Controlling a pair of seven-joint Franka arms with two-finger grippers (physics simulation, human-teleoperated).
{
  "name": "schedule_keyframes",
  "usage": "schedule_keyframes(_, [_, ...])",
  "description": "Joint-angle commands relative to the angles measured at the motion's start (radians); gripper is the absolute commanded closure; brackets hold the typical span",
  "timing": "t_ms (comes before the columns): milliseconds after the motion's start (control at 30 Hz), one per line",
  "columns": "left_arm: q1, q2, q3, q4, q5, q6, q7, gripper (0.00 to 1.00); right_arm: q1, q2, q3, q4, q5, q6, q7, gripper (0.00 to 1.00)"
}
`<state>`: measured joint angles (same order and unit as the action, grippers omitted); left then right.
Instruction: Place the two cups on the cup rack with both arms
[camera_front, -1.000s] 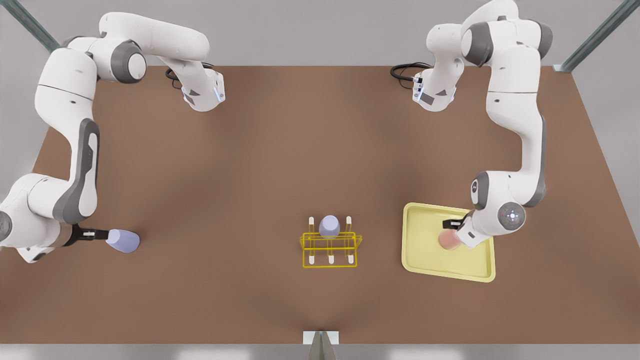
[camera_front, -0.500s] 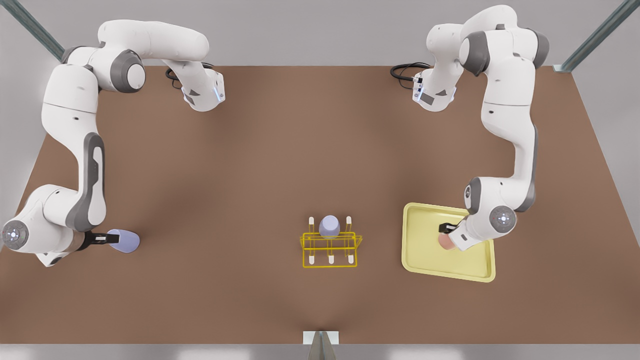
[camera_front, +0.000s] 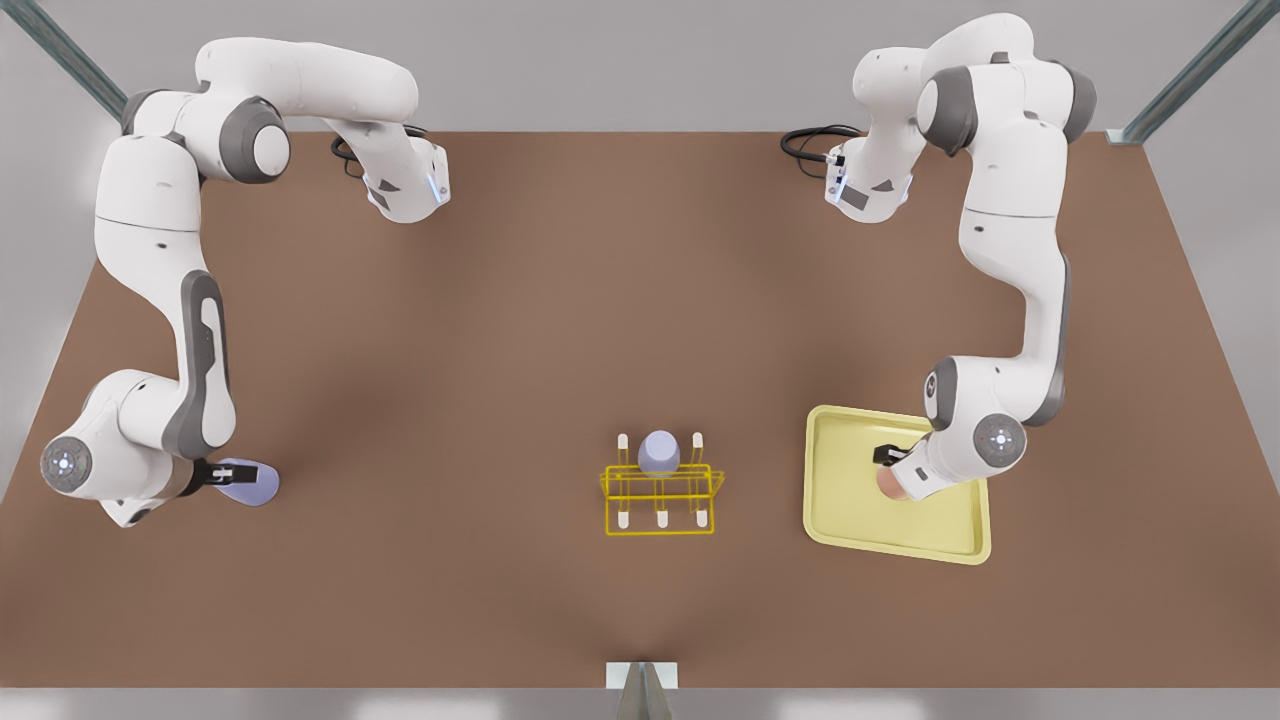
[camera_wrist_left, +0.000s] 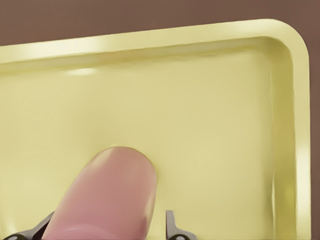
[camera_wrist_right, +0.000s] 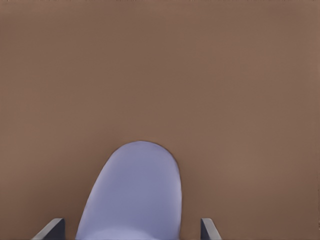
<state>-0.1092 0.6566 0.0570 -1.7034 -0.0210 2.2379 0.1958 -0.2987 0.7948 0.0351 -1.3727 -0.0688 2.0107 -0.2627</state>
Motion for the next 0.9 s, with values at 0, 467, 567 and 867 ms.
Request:
schedule_keyframes(0, [0.000,0.001,0.000,0.001,0.001,0.003,0.033,0.00,0.000,-0.006,0.000,-0.014,0.003,0.080,-0.001,0.00])
schedule_keyframes(467, [-0.003,0.006,0.000,0.007,0.001,0.012,0.031,0.11,0.000,-0.013,-0.001,-0.083,0.020,0.077,-0.007,0.00])
schedule_keyframes(567, [-0.001,0.006,-0.002,0.008,-0.001,0.012,0.027,0.11,0.000,-0.011,-0.004,-0.091,0.018,0.077,-0.010,0.00])
schedule_keyframes(867, [0.003,0.001,-0.009,0.010,0.001,0.009,-0.005,0.19,-0.002,-0.009,-0.008,-0.095,0.017,0.077,-0.012,0.00])
